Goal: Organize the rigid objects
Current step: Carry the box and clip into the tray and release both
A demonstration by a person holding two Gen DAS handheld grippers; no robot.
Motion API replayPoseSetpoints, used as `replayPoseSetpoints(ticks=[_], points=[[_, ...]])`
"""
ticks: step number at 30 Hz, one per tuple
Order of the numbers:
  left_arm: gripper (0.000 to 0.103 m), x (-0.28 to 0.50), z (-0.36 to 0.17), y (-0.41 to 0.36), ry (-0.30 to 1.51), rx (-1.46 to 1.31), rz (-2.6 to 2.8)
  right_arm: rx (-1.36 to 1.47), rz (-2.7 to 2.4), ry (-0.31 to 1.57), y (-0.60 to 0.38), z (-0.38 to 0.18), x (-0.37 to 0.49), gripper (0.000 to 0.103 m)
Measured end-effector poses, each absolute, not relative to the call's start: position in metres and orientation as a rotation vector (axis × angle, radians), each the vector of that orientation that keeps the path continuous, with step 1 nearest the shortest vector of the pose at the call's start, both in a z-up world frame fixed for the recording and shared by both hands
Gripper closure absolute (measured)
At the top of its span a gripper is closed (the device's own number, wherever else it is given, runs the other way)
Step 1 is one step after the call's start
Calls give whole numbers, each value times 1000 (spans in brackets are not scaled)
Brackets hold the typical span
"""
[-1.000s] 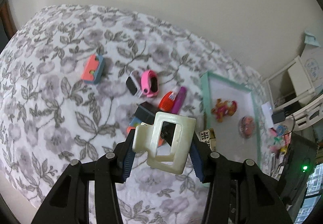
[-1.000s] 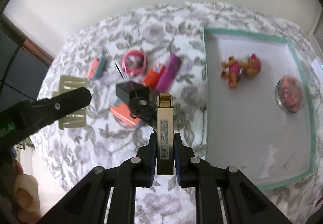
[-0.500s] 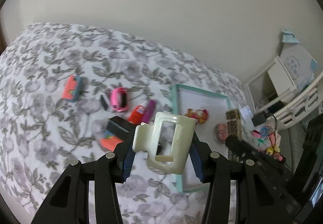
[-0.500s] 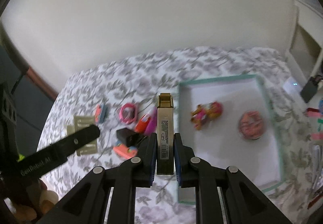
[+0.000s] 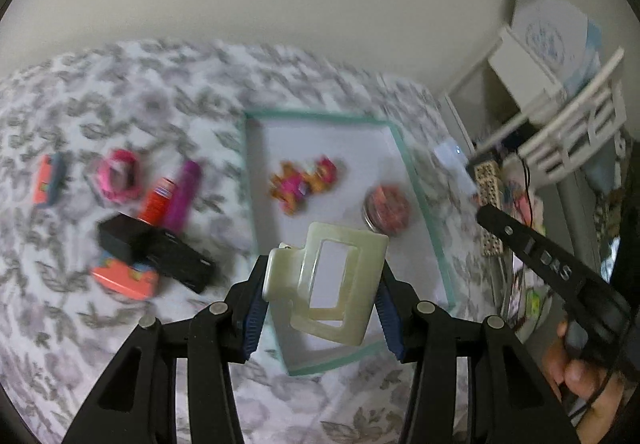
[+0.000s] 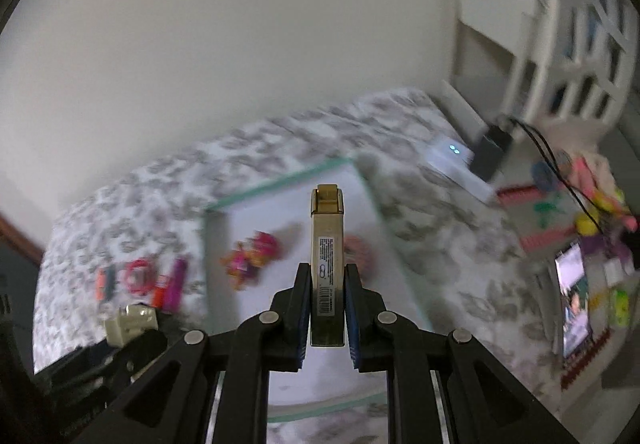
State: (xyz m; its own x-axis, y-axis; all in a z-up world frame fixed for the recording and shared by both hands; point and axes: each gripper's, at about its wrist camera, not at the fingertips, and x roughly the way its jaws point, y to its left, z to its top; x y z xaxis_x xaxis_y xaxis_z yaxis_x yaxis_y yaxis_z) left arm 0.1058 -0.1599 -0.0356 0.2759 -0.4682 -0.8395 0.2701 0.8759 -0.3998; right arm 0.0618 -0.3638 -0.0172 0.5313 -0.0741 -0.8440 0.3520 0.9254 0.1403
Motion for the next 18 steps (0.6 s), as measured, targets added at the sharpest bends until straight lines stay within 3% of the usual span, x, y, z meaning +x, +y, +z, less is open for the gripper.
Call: replayPoseSetpoints(ticks=[10,18], points=[[52,102,-102,-215,1347,-84,-537,345,-338,1226,-386,-113,74,87],[52,104,-129,-227,1407,-51,-529,328,-347,1300,-381,-142,77,86]])
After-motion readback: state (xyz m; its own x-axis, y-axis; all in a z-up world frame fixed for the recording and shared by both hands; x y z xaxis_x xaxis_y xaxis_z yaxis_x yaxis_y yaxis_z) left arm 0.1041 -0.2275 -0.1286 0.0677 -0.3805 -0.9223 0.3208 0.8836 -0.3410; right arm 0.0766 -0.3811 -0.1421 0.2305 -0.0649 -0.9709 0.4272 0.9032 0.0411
